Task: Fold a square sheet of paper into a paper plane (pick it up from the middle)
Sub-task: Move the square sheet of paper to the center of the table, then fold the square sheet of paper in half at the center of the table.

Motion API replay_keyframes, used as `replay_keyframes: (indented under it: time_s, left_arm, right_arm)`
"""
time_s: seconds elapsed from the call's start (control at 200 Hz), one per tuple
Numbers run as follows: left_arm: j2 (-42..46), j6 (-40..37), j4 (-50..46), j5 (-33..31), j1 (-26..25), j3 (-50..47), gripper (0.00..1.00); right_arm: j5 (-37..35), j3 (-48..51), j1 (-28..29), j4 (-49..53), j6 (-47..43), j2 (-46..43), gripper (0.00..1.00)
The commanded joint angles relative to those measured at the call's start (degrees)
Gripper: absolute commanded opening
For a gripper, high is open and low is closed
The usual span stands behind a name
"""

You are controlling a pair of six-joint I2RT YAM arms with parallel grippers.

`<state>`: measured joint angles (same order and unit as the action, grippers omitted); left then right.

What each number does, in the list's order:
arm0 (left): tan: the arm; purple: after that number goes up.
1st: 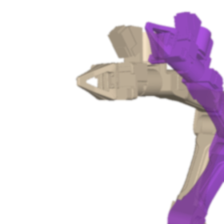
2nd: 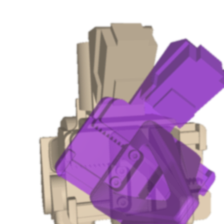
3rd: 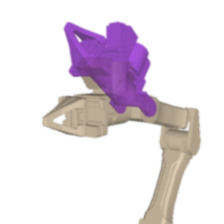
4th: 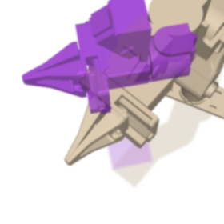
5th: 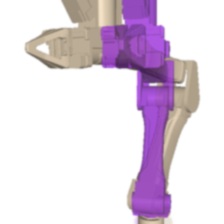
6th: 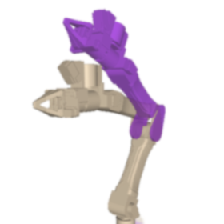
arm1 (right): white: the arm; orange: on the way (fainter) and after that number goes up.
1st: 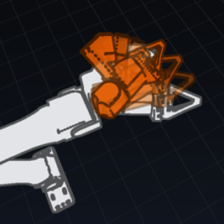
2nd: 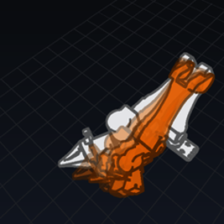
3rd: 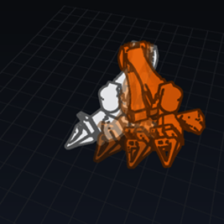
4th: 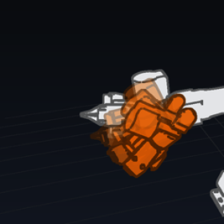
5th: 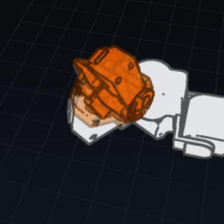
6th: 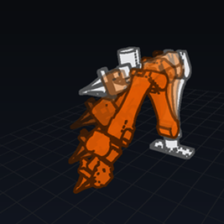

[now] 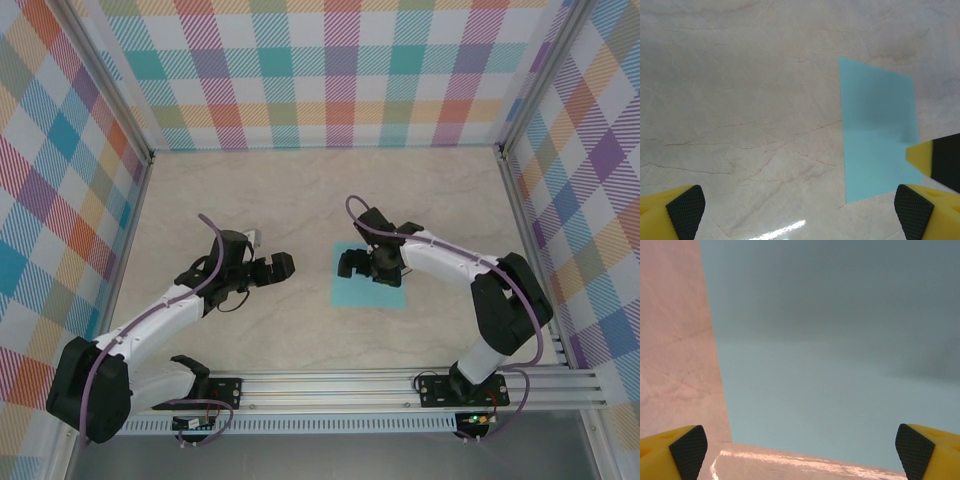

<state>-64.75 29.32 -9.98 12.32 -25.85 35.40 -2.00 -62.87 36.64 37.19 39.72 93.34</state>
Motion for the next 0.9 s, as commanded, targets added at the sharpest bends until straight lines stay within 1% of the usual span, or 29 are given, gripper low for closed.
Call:
replay_keyframes:
  time_s: [0.0,0.125,0.205,0.23,0.275,0.345,0.485,0.715,0.895]
  left_arm:
    - [-0.38,-0.36,1.72,-1.21,-0.43,1.86,1.00]
    - [0.42,1.07,4.48,-3.69,-0.43,0.65,1.00]
    - [2.17,3.11,7.53,-6.60,-0.43,-1.03,1.00]
    - [2.67,3.49,8.19,-7.35,-0.43,-1.60,1.00]
    - [3.69,3.06,9.46,-8.10,-0.43,-2.55,1.00]
    - [4.73,2.93,10.06,-9.01,-0.43,-3.14,1.00]
    - [4.06,1.94,2.66,-7.90,-0.24,0.31,1.00]
    - [2.36,1.98,4.68,-5.20,-0.26,0.02,1.00]
    - [0.93,1.27,4.15,-3.62,-0.26,0.64,1.00]
  right_arm:
    - [-10.74,-4.83,0.27,8.56,-3.13,-1.30,1.00]
    - [-10.68,-4.99,0.19,3.77,-9.14,-1.21,1.00]
    - [-8.27,-9.42,-0.05,9.85,-7.67,3.01,1.00]
    - [-6.20,-10.34,-0.08,10.24,-8.44,4.55,1.00]
    - [-4.49,-10.76,-0.08,9.84,-7.98,6.19,1.00]
    - [-4.55,-11.09,-0.46,9.64,-5.67,8.32,1.00]
    - [-4.25,-12.29,-1.83,10.05,-2.86,11.63,1.00]
    - [-5.47,-14.79,-2.19,11.88,-2.29,15.69,1.00]
    - [-4.50,-15.08,-2.19,11.24,-2.24,18.42,1.00]
